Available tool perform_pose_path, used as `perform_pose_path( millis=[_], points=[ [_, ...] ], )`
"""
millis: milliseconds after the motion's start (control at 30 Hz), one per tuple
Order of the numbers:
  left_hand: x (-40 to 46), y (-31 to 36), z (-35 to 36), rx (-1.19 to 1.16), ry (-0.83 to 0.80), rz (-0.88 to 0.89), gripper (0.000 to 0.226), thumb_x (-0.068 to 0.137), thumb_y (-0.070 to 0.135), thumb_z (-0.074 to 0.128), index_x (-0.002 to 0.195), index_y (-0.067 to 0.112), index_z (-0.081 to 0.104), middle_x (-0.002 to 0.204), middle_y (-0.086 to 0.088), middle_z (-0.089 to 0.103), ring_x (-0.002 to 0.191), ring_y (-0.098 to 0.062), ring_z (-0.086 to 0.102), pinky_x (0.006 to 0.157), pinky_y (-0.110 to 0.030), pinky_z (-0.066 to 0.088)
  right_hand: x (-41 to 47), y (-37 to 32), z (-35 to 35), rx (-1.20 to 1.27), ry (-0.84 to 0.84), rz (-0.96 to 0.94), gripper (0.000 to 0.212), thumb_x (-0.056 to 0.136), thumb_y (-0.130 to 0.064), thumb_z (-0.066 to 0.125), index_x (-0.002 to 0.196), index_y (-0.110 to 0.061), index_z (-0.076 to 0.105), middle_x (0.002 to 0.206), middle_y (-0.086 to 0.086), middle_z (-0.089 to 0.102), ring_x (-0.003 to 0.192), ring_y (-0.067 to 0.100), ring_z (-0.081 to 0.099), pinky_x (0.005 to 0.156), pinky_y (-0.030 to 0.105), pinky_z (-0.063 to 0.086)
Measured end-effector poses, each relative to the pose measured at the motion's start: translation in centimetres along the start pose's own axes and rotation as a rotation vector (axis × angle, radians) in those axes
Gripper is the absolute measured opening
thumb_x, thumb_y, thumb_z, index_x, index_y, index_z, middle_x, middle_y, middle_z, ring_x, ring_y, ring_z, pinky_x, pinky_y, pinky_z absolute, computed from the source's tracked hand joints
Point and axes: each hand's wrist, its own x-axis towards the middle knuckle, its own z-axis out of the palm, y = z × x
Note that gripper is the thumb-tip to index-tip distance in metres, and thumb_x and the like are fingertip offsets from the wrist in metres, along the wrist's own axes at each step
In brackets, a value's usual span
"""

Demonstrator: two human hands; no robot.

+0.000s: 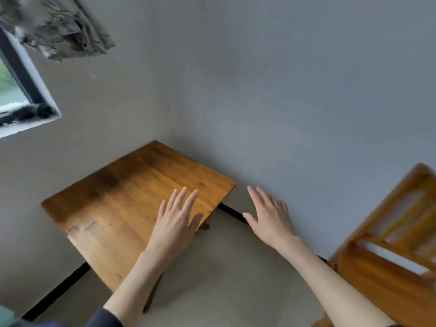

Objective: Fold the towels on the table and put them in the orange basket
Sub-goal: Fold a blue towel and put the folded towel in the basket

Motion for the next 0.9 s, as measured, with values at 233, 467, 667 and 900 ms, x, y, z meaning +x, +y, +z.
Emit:
perform_pose_path(
  millis=[233, 467, 667, 900],
  points=[
    [1.5, 11.9, 3.3, -0.14, -0.108, 0.336, 0.056, 0.098, 0.042, 0.038, 0.148, 0.023, 0.021, 0.156, -0.002, 0.016, 0.146, -0.02, 0.003, 0.116, -0.04, 0.008, -11.7, 10.0, -2.4, -0.01, 0.092, 0.383, 0.065, 0.097, -0.043, 0.038, 0.15, -0.025, 0.006, 0.157, 0.002, 0.014, 0.144, 0.02, 0.014, 0.116, 0.043, 0.013],
    [0.1, 27.2, 7.0, -0.219, -0.246, 0.65, 0.056, 0.098, 0.041, 0.034, 0.148, 0.025, 0.015, 0.157, -0.001, 0.011, 0.146, -0.02, 0.0, 0.116, -0.036, 0.006, -24.5, 18.7, -5.6, -0.034, 0.178, 0.726, 0.064, 0.096, -0.044, 0.04, 0.149, -0.024, 0.01, 0.156, 0.0, 0.018, 0.142, 0.02, 0.019, 0.114, 0.044, 0.022],
    [-3.5, 40.1, 10.4, -0.226, -0.344, 0.813, 0.056, 0.098, 0.043, 0.032, 0.148, 0.026, 0.015, 0.157, -0.002, 0.012, 0.146, -0.022, 0.002, 0.117, -0.042, 0.008, -34.4, 27.0, -7.7, -0.063, 0.169, 0.915, 0.067, 0.095, -0.043, 0.042, 0.149, -0.024, 0.008, 0.155, 0.004, 0.021, 0.141, 0.021, 0.024, 0.114, 0.046, 0.024],
    [-9.6, 53.3, 14.7, -0.202, -0.455, 0.97, 0.057, 0.097, 0.045, 0.031, 0.148, 0.026, 0.015, 0.157, 0.0, 0.01, 0.146, -0.022, 0.001, 0.117, -0.043, 0.008, -45.3, 35.4, -9.5, -0.112, 0.199, 1.035, 0.066, 0.093, -0.041, 0.047, 0.148, -0.021, 0.016, 0.153, 0.004, 0.025, 0.14, 0.021, 0.024, 0.111, 0.04, 0.027]
  ],
)
